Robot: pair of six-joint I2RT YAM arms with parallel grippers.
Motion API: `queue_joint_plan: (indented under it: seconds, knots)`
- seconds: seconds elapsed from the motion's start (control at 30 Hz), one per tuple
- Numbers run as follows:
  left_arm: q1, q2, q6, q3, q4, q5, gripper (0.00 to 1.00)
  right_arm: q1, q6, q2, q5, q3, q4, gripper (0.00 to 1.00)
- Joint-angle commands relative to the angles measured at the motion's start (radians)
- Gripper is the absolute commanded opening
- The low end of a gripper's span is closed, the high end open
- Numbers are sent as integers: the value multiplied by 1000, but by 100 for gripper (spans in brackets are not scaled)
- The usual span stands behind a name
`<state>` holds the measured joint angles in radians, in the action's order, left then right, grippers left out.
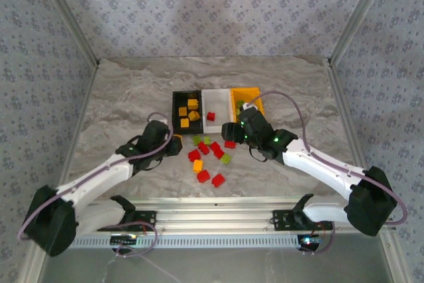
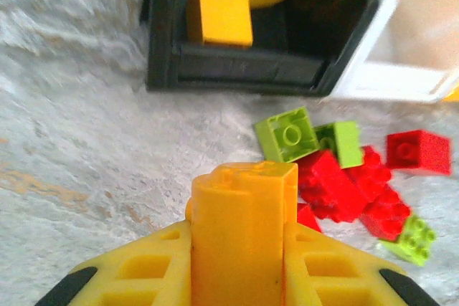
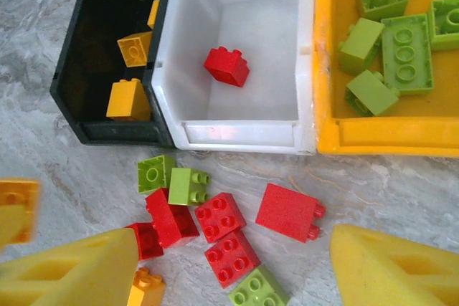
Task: Sort the legos into containers by color
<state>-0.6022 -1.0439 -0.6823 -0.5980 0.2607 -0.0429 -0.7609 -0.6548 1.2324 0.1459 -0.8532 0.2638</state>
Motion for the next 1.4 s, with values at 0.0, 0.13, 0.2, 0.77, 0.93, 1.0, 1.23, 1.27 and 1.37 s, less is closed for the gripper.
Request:
queue_joint_plan:
  seconds: [0.0,0.13,0.2,0.77,0.93,1.0,1.23,1.27,1.37]
  knots:
    - [54,7,51,-84,76,2,22,5,-33,-23,26,32,-6,73]
    - [104,-166,72,-229,5,70,20,5,-53,-17,25,53,-3,73]
    - [105,-275,81,-308,-34,79,20,3,-57,-20,31,58,8,73]
    - [109,-649,76,-616,-35,77,63,-42,-85,-43,2,137,42,77]
    - [69,-490,66,-569,-32,95,78,-106,-34,17,-50,133,46,79]
    - [44,-409,60,-523,-22,104,82,-146,-7,66,-69,117,59,79]
    - [2,-103,23,-296,46,85,100,-295,68,220,-67,48,124,81]
    - [2,-57,15,-261,60,78,100,-314,79,237,-67,39,130,89]
    - [2,73,-8,-173,116,41,100,-359,93,281,-52,17,154,96]
